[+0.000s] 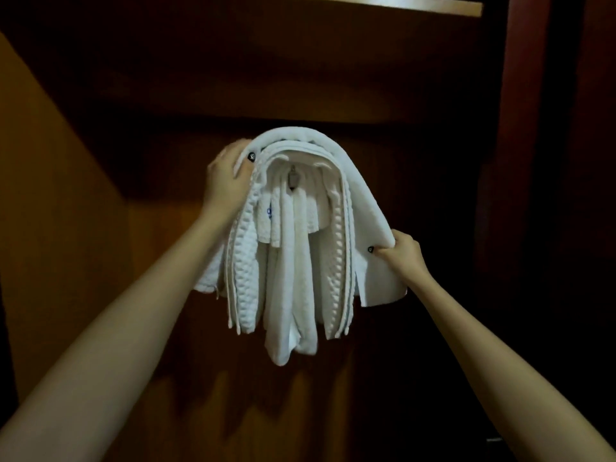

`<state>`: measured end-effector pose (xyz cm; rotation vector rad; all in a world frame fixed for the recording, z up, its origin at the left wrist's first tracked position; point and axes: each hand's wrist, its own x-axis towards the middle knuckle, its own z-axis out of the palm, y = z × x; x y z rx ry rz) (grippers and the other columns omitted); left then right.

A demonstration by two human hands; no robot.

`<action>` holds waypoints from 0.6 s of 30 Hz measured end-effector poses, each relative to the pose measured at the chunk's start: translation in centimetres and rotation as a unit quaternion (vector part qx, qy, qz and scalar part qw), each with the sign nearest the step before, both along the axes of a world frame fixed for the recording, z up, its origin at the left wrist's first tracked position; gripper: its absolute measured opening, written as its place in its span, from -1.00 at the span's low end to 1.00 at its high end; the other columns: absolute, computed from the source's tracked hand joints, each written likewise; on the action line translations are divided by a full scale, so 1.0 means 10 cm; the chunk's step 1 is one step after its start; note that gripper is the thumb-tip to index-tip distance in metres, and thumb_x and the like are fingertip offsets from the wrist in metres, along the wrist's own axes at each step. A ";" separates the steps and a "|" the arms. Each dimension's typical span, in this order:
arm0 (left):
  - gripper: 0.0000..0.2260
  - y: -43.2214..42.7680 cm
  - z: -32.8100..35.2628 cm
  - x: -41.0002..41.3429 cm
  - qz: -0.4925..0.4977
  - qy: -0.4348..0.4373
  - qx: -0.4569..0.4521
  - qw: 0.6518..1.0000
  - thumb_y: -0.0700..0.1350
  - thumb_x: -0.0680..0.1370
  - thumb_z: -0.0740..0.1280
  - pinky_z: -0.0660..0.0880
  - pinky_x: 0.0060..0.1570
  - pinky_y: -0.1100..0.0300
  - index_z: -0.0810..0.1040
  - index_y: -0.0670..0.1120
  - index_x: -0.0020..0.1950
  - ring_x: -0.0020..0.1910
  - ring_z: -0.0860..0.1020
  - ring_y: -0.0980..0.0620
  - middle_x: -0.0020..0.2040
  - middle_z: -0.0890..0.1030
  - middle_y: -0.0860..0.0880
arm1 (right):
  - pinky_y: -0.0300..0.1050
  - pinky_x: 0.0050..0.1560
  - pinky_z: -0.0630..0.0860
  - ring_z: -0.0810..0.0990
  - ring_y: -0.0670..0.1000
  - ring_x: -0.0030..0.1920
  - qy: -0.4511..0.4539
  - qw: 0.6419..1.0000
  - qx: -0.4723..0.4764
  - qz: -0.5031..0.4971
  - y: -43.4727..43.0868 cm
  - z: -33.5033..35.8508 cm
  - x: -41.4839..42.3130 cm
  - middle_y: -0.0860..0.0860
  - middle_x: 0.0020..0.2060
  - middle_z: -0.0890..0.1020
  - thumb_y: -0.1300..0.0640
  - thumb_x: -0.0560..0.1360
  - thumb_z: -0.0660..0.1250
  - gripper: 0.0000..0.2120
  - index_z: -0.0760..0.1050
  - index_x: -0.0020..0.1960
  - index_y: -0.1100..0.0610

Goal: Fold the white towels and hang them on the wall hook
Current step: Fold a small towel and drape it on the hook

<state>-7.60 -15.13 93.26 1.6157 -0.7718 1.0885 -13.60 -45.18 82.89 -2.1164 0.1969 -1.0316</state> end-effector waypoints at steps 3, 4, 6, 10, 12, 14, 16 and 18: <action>-0.77 -0.37 -0.40 -0.34 0.054 -0.206 0.002 0.977 -0.27 0.55 0.18 0.36 0.14 0.44 0.54 -0.20 0.15 0.11 0.44 0.18 0.08 0.54 -0.06 | 0.04 -0.06 0.56 0.58 0.06 -0.07 -0.032 0.999 0.002 0.003 -0.04 -0.14 0.02 0.05 -0.08 0.62 0.09 0.43 0.42 -0.84 0.57 -0.02 0.14; -0.79 -0.57 -0.63 -0.44 0.004 -0.197 0.027 0.980 -0.25 0.55 0.19 0.40 0.05 0.46 0.54 -0.14 0.12 0.01 0.46 0.24 0.02 0.54 0.02 | 0.03 -0.07 0.55 0.58 0.05 -0.07 -0.040 0.999 0.007 0.004 -0.04 -0.17 0.02 0.05 -0.09 0.61 0.08 0.44 0.42 -0.84 0.57 -0.04 0.13; -0.80 -1.01 -1.09 -0.59 -0.114 -0.028 0.086 0.989 -0.20 0.57 0.22 0.49 0.00 0.39 0.56 -0.05 0.13 -0.04 0.53 0.24 -0.01 0.57 0.09 | -0.02 -0.11 0.51 0.57 0.06 -0.08 -0.048 0.999 0.009 0.003 -0.05 -0.19 0.00 0.06 -0.10 0.60 0.07 0.44 0.42 -0.85 0.54 -0.08 0.14; -0.63 -1.68 -1.64 -0.54 -0.203 0.290 0.082 0.932 -0.10 0.62 0.19 0.34 0.25 0.29 0.36 -0.07 0.44 0.33 0.43 0.11 0.36 0.47 0.01 | -0.07 -0.22 0.43 0.54 0.06 -0.14 -0.048 0.999 0.009 0.016 -0.09 -0.19 -0.07 0.09 -0.16 0.58 0.10 0.43 0.42 -0.82 0.47 -0.14 0.18; -0.59 -1.83 -1.68 -0.44 -0.166 0.321 0.061 0.930 -0.01 0.62 0.20 0.35 0.24 0.23 0.32 -0.06 0.46 0.34 0.42 0.05 0.39 0.44 -0.01 | -0.15 -0.30 0.37 0.50 -0.02 -0.23 -0.037 0.999 0.019 0.025 -0.11 -0.18 -0.09 0.01 -0.23 0.52 0.10 0.44 0.42 -0.79 0.40 -0.18 0.13; -0.62 -1.93 -1.69 -0.33 -0.131 0.335 0.020 0.933 0.02 0.60 0.24 0.42 0.16 0.13 0.40 -0.12 0.35 0.23 0.49 -0.05 0.25 0.53 -0.06 | -0.19 -0.31 0.37 0.48 -0.07 -0.26 -0.031 0.997 0.050 0.049 -0.13 -0.16 -0.12 -0.04 -0.25 0.49 0.08 0.45 0.42 -0.78 0.37 -0.17 0.11; -0.75 -1.99 -1.71 -0.23 -0.174 0.351 -0.034 0.919 0.02 0.57 0.29 0.45 -0.12 0.14 0.46 -0.17 0.04 -0.06 0.52 -0.05 -0.10 0.54 -0.06 | -0.21 -0.29 0.43 0.52 -0.08 -0.25 -0.029 0.992 0.088 0.082 -0.15 -0.17 -0.15 -0.04 -0.22 0.51 0.04 0.46 0.43 -0.77 0.39 -0.14 0.10; -0.77 -2.00 -1.74 -0.17 -0.268 0.369 -0.075 0.887 -0.02 0.58 0.30 0.44 -0.17 0.13 0.40 -0.15 -0.14 -0.19 0.49 -0.02 -0.23 0.48 -0.07 | -0.21 -0.28 0.46 0.54 -0.08 -0.24 -0.031 0.988 0.105 0.105 -0.16 -0.20 -0.18 -0.04 -0.20 0.53 -0.01 0.46 0.43 -0.75 0.39 -0.15 0.08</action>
